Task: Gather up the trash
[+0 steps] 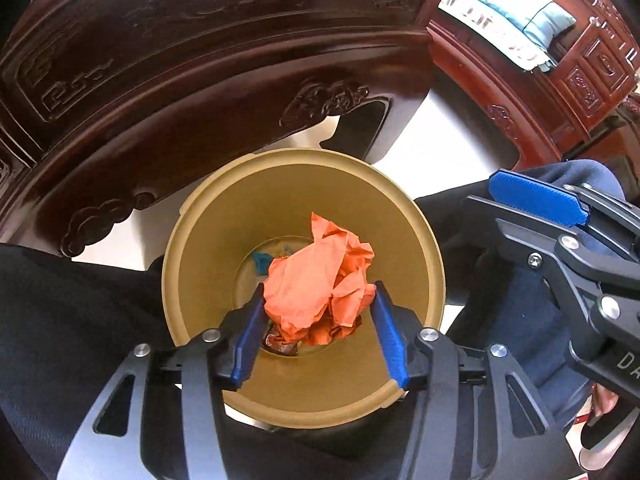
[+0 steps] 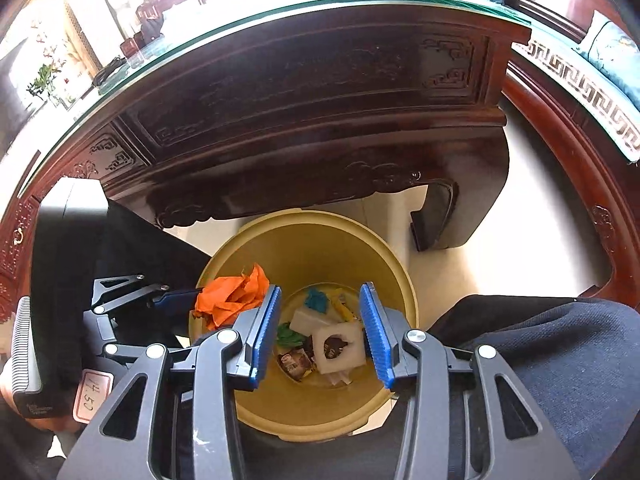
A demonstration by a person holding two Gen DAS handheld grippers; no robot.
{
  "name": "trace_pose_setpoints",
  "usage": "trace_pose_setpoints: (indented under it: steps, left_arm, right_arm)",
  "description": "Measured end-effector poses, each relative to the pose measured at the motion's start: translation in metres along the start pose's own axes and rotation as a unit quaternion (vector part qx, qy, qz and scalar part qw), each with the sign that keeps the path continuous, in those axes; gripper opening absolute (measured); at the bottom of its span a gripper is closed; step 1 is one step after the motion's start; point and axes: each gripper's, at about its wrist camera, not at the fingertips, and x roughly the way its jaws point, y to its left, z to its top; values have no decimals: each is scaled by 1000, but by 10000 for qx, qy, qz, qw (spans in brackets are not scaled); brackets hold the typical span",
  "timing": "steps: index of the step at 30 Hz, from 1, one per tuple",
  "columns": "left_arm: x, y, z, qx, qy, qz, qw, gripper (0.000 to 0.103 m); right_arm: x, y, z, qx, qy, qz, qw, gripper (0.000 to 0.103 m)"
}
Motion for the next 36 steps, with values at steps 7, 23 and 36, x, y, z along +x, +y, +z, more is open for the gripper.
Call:
trace_pose_setpoints:
  steps: [7, 23, 36]
  left_arm:
    - [-4, -2, -5, 106, -47, 182, 9998, 68]
    - [-56, 17, 1, -165, -916, 569, 9940, 74]
    - [-157, 72, 72, -775, -2231, 1226, 9639, 87]
  right_arm:
    - [1, 1, -2, -23, 11, -28, 10000, 41]
    - [-25, 32, 17, -407, -416, -132, 9982, 47]
    - [-62, 89, 128, -827, -1568, 31, 9842, 78]
